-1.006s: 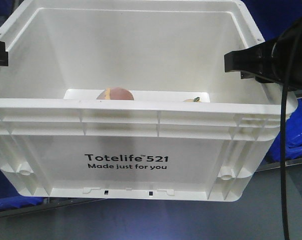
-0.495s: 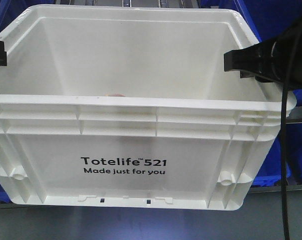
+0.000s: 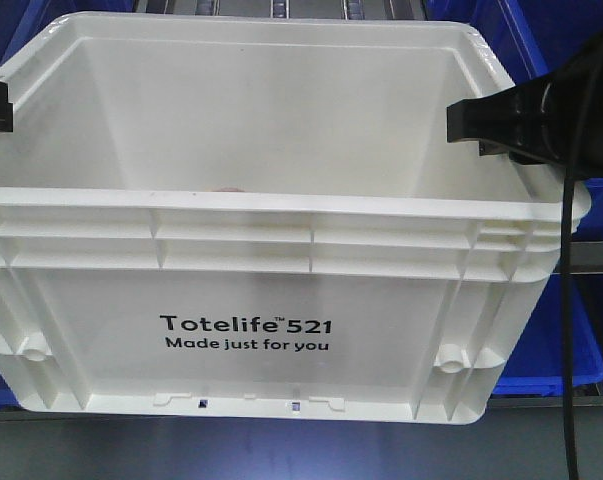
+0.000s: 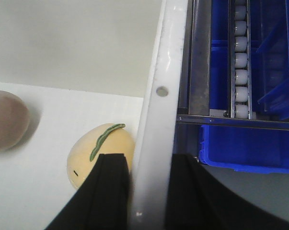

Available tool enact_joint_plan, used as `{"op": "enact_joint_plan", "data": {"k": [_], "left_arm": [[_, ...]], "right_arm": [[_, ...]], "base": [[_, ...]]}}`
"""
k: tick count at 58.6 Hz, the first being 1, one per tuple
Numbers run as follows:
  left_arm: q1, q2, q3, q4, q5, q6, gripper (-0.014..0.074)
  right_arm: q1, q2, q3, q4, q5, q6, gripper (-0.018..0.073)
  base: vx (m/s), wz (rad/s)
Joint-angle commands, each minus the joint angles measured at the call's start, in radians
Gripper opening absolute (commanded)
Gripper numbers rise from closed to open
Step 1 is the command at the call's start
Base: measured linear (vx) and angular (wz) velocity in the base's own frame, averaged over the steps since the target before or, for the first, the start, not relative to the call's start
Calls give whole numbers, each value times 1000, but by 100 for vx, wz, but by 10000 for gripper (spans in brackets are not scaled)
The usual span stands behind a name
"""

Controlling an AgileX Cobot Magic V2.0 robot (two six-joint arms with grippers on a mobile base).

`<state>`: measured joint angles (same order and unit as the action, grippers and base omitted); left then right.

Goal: Place moving items into box and shelve
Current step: 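Carry the tote over the roller shelf between the blue bins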

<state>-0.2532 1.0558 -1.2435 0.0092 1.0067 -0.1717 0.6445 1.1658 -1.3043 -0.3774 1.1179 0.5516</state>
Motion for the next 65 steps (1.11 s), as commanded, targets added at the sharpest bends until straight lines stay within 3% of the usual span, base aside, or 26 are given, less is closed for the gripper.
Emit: {"op": "enact_joint_plan", "data": {"k": [1,65], "left_arm": [[-4,-26,-44,16,-135,23,39],[-4,-26,-44,16,-135,23,39]], "right_arm": [[-3,-35,-41,-108,-111,-19,64],[-3,-35,-41,-108,-111,-19,64]], "base": [[7,1],[12,-2]]}}
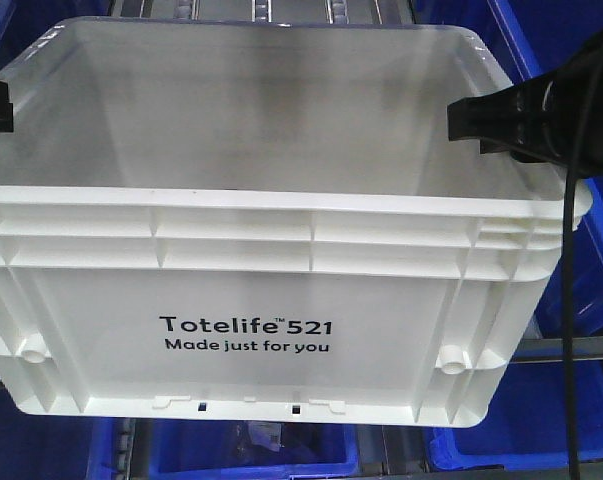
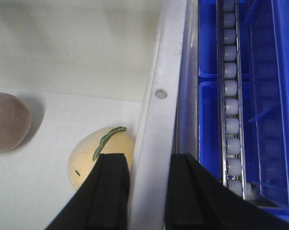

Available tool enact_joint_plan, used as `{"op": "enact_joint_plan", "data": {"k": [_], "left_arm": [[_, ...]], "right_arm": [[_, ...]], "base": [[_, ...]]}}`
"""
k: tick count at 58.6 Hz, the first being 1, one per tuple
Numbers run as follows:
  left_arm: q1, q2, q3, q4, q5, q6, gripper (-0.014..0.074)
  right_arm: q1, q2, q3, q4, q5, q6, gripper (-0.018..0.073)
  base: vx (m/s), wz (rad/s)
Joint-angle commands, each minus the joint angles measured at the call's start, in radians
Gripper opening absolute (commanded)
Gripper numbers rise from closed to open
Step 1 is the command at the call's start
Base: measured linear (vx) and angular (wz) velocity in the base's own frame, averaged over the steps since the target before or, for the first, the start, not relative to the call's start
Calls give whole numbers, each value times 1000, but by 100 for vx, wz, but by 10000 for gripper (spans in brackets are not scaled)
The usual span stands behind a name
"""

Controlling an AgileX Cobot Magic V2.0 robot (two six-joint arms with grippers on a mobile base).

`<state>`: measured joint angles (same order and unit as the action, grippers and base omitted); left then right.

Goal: Place moving items into box and shelve
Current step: 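Carry the tote over the roller shelf between the blue bins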

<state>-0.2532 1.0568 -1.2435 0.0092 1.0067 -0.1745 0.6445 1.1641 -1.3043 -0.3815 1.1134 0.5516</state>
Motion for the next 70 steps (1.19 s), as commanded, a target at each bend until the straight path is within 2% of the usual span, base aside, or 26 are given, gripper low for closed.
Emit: {"op": "enact_joint_plan", "data": {"k": [1,70], "left_arm": [[-4,-27,-44,16,-135,26,39],[-4,-27,-44,16,-135,26,39]], "right_arm": [[-3,-33,-41,-104,-107,-19,64],[-3,-33,-41,-104,-105,-19,64]], "base": [[12,0],[2,1]]}}
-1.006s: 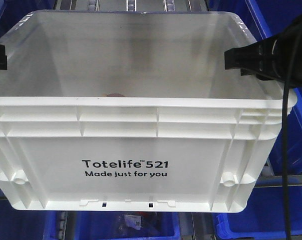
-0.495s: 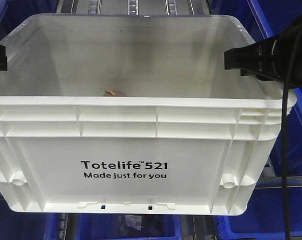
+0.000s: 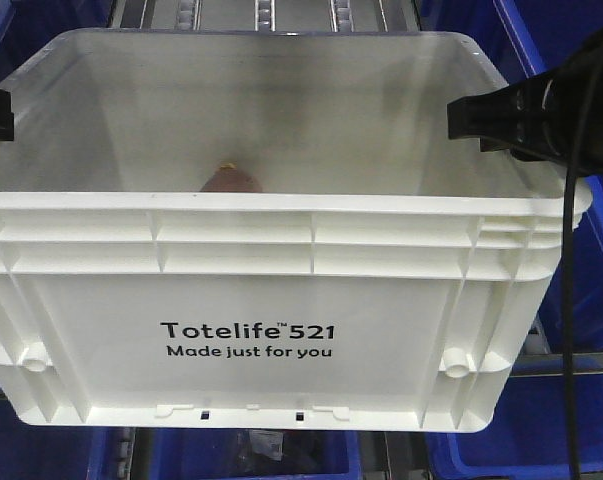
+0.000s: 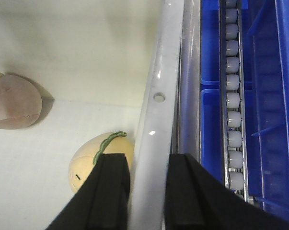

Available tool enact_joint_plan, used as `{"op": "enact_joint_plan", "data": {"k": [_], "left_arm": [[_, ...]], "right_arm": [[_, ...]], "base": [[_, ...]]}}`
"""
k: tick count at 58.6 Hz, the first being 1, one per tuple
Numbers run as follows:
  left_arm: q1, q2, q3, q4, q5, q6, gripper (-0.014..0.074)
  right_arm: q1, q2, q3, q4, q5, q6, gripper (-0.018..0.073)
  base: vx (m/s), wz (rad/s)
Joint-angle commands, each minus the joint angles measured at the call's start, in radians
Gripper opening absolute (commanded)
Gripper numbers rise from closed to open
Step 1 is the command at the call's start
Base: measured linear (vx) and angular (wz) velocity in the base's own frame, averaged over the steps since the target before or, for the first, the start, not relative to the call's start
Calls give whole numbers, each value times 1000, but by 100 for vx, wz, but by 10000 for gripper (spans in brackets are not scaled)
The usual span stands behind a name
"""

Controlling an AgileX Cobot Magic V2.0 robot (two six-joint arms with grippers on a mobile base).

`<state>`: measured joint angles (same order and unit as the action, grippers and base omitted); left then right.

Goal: Place moving items into box and shelve
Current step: 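Carry the tote over the roller shelf between the blue bins, then lower the tote onto the roller track with both grippers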

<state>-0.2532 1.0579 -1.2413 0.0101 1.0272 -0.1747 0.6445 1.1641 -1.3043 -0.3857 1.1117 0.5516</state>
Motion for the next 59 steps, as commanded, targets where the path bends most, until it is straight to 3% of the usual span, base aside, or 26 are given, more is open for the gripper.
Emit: {"op": "enact_joint_plan", "data": {"k": [1,47,59], "left_arm": [[-4,-28,-46,15,-155,26,39],[-4,-28,-46,15,-164,36,39],[-4,-28,-39,15,-217,67,39]], "right_arm": [[-3,-33,-41,-100,-103,-19,64],[-3,-33,-41,-112,-110,-19,64],[-3,-34,20,-188,-237,-4,64]], "base": [[0,0],[0,0],[0,0]]}}
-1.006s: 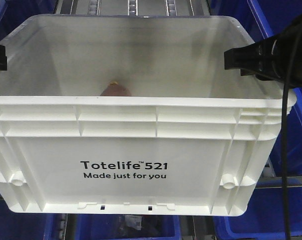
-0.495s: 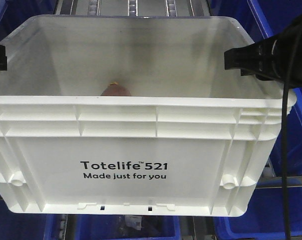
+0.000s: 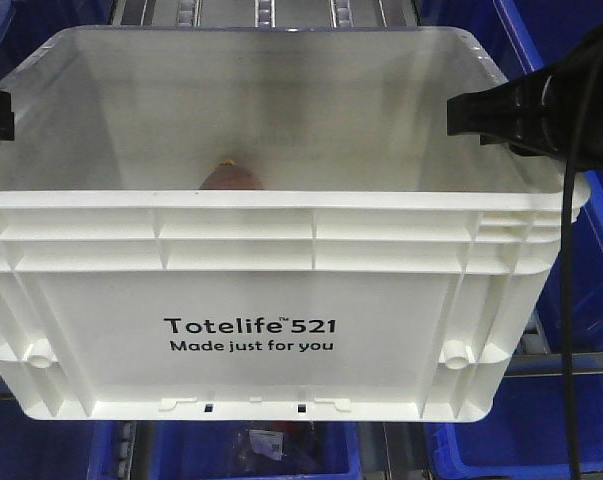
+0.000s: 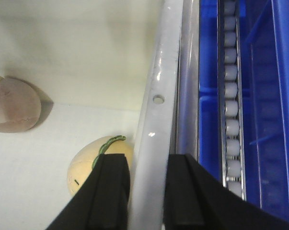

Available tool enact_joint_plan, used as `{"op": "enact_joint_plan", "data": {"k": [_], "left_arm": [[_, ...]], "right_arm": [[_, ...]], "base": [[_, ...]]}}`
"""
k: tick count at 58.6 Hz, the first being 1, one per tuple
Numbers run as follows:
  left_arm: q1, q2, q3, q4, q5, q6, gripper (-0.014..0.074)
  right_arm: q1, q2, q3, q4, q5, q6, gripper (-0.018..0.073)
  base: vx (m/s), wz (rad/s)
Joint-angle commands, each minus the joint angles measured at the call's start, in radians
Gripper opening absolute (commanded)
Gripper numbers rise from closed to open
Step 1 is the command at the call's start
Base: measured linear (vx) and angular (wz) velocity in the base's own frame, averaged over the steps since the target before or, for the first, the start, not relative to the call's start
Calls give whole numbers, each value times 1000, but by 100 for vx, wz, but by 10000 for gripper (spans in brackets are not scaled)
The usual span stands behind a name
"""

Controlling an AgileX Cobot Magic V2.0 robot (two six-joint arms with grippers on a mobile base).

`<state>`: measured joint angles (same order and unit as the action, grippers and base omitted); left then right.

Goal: Place moving items into box and shelve
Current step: 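Lower the tote onto the roller track with both grippers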

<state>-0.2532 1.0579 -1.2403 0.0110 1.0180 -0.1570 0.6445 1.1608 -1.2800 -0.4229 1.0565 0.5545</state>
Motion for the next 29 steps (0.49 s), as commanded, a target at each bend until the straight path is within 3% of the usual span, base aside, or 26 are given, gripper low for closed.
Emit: {"op": "enact_joint_plan", "data": {"k": [1,7,13,21,29], "left_arm": [[-4,-28,-33,14,-228,50,39],[-4,-31,38,11,-338,50,39],[-4,-30,154,11,-504,57,39],[-4,-23,278,11,-744,68,39],[-4,4,367,11,-901,68,39]], "right_arm": [[-3,-31,6,-158,-197,2,64],[-3,-31,97,-227,-335,59,64],[-4,-31,176,-376,-448,171,64],[-5,-19,262,-658,-524,401,64],[-5,26,295,-890,-529,645,66]], "base": [[0,0],[0,0],[0,0],[0,0],[0,0]]}}
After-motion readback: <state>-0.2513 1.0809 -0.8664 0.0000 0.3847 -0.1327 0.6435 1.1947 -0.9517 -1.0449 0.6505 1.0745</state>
